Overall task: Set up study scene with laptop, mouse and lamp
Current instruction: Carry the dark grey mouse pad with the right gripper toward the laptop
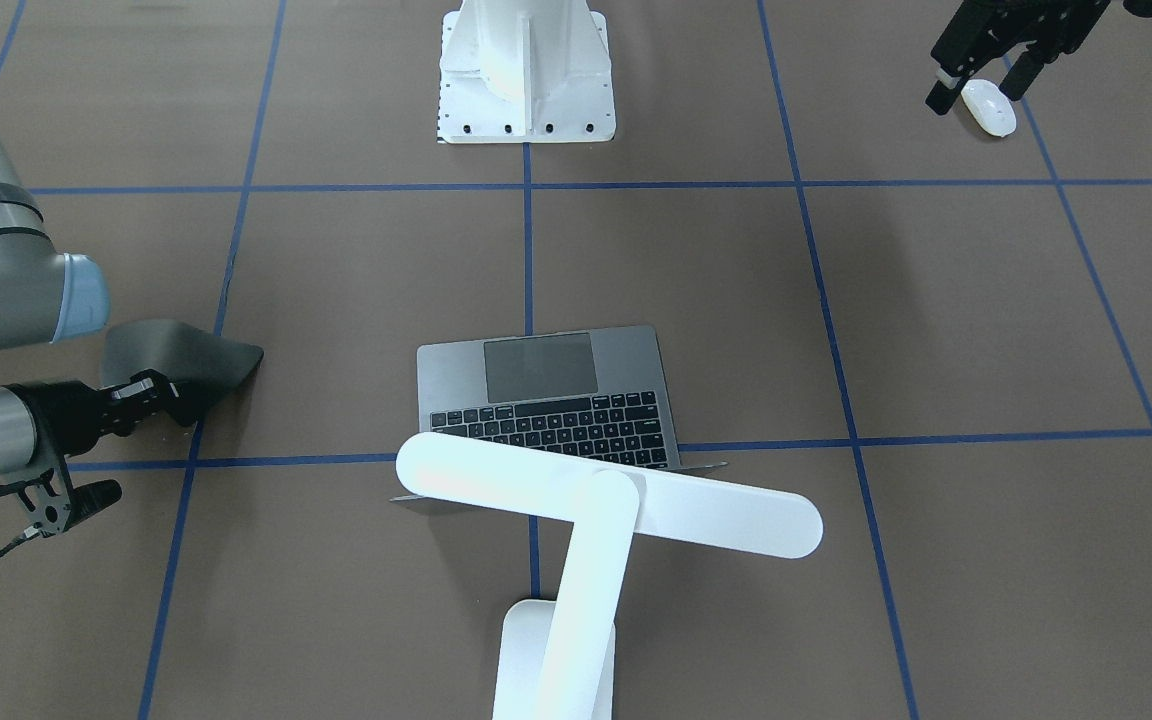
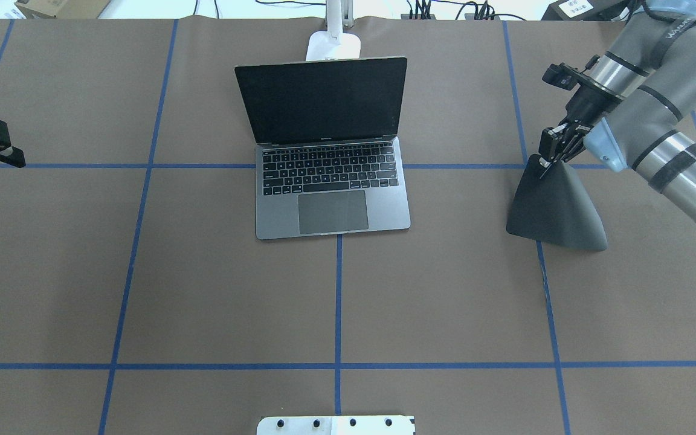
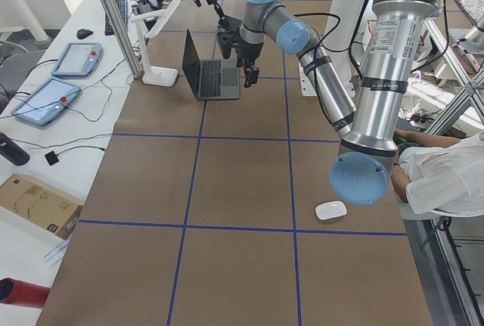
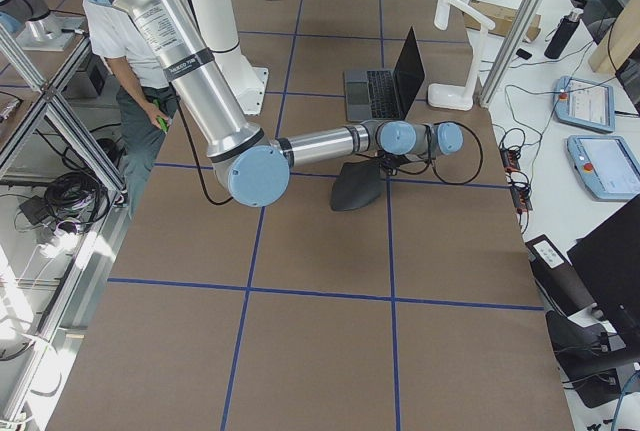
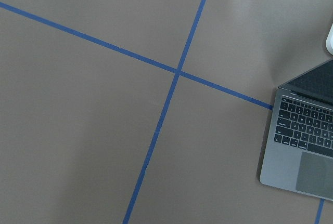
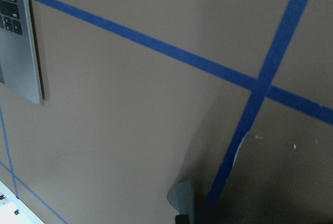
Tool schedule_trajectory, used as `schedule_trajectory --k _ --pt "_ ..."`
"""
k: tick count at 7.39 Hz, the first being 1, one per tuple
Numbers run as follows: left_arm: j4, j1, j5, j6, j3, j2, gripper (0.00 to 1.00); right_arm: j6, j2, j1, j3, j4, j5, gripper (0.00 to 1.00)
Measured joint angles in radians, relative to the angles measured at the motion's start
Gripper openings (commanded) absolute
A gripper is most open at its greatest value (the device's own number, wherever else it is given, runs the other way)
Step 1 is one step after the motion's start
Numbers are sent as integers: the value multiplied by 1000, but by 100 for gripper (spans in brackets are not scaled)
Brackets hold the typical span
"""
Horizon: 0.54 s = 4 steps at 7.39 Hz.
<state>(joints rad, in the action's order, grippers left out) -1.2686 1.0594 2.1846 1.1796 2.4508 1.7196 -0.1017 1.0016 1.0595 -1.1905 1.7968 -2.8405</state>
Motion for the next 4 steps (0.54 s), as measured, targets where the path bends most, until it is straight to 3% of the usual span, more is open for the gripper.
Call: schedule_trajectory --k 4 --pt "1 4 0 2 15 0 99 81 -143 -42 120 -56 19 0"
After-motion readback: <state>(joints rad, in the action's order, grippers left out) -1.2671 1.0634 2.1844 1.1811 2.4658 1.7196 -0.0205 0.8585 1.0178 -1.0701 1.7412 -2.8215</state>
